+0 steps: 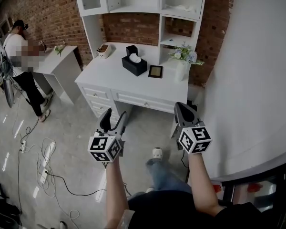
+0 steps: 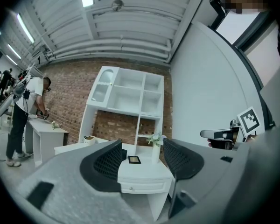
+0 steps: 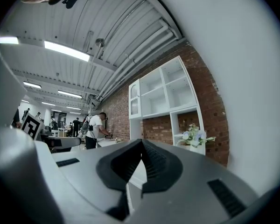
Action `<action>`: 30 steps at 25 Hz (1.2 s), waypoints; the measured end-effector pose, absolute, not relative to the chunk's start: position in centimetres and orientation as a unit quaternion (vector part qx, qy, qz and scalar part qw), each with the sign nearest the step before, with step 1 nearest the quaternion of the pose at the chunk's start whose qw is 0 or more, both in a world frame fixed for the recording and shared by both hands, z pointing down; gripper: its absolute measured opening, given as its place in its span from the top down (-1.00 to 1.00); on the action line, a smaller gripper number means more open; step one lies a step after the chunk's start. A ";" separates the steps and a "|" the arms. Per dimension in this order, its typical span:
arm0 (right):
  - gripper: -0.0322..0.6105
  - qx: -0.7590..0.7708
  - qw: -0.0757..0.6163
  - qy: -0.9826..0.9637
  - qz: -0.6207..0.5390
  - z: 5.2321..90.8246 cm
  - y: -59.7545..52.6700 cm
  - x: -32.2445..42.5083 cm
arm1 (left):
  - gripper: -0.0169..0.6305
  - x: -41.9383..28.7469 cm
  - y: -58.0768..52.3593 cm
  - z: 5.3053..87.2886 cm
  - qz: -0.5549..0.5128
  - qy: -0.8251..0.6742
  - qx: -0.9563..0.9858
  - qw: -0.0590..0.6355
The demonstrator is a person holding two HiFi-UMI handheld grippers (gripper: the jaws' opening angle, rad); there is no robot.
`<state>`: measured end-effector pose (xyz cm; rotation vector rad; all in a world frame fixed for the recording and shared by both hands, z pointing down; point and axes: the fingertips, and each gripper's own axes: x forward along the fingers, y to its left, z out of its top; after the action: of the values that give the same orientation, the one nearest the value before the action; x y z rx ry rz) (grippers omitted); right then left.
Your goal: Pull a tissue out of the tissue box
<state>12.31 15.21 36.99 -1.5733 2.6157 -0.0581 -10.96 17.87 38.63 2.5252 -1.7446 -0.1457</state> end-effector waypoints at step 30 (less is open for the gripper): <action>0.90 -0.440 0.012 0.894 -0.077 42.9 -34.8 1.2 | 0.18 -19.2 -28.7 45.1 -0.009 -0.620 0.780 0.086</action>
<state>1.16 -34.81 42.88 -1.3728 2.7887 -0.2414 -19.19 -28.65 45.08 2.3246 -1.8471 -0.0282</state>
